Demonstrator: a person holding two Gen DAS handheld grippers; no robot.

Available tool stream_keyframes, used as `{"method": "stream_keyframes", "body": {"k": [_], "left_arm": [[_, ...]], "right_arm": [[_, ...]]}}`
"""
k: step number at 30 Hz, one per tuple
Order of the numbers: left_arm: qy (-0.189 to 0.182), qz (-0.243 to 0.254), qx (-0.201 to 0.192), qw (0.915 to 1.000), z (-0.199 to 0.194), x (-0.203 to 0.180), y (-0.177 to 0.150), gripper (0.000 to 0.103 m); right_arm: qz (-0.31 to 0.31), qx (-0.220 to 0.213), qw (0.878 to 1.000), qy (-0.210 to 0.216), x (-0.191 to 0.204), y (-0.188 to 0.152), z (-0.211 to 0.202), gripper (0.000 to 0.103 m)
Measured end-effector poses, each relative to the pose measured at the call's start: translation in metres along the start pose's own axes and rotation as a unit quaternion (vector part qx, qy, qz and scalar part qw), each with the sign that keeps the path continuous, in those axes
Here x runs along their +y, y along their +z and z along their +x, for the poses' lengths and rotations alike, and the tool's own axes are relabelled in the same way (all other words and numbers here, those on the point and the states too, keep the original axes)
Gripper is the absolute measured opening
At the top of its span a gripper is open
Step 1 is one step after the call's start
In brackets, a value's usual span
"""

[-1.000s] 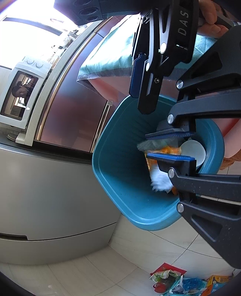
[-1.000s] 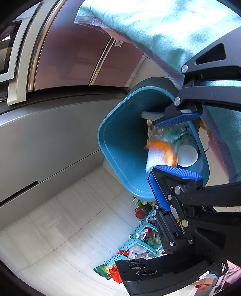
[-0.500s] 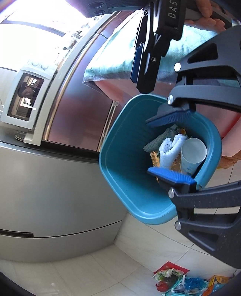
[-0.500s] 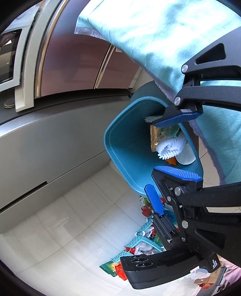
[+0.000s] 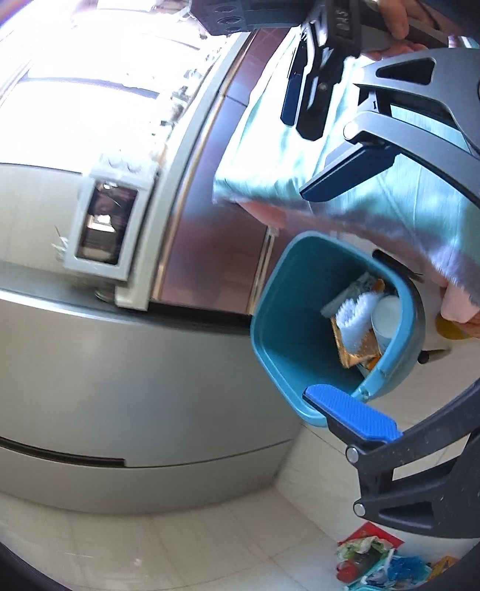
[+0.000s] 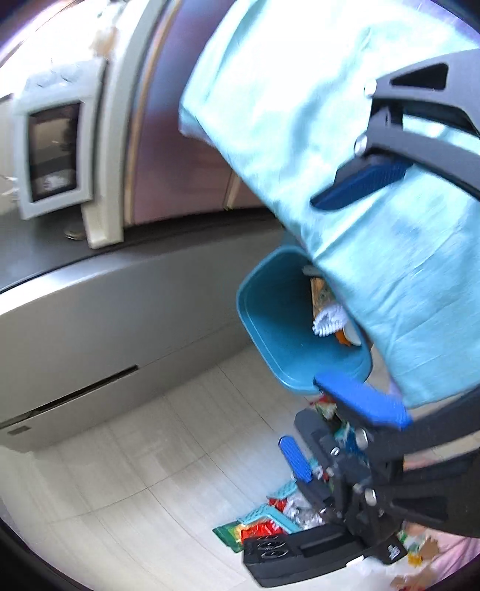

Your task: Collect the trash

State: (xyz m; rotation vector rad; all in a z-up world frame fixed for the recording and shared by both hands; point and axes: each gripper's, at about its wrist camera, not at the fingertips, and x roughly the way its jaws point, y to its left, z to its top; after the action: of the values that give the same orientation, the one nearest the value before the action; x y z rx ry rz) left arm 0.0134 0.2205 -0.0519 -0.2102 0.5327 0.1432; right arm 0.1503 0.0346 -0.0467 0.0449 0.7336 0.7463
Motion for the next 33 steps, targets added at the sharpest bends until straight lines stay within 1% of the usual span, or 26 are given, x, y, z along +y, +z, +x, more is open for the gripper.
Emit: {"method": "stream_keyframes", "body": {"k": [4, 7, 13, 18, 21, 25, 33], "left_arm": [[0.004, 0.013, -0.031, 0.9994, -0.018, -0.024, -0.004, 0.097], [0.0, 0.024, -0.043, 0.9988, -0.025, -0.043, -0.007, 0.097], [-0.021, 0.048, -0.059, 0.9969, -0.038, -0.082, -0.015, 0.097], [-0.037, 0.069, -0.071, 0.9944, -0.045, -0.113, -0.023, 0.097], [-0.044, 0.084, -0.083, 0.9921, -0.05, -0.131, -0.029, 0.097], [-0.05, 0.097, -0.095, 0.9895, -0.055, -0.148, -0.035, 0.097], [-0.057, 0.114, -0.109, 0.9857, -0.062, -0.167, -0.044, 0.097]], "right_arm": [[-0.004, -0.041, 0.998, -0.045, -0.006, -0.018, -0.037, 0.096], [0.005, -0.069, 0.994, -0.079, -0.014, -0.034, -0.061, 0.096], [0.02, -0.122, 0.981, -0.149, -0.028, -0.066, -0.101, 0.096], [0.013, -0.154, 0.967, -0.202, -0.033, -0.089, -0.132, 0.096], [0.016, -0.166, 0.96, -0.225, -0.038, -0.101, -0.15, 0.096], [0.021, -0.181, 0.953, -0.242, -0.041, -0.11, -0.164, 0.096], [0.025, -0.198, 0.943, -0.268, -0.046, -0.122, -0.18, 0.096]]}}
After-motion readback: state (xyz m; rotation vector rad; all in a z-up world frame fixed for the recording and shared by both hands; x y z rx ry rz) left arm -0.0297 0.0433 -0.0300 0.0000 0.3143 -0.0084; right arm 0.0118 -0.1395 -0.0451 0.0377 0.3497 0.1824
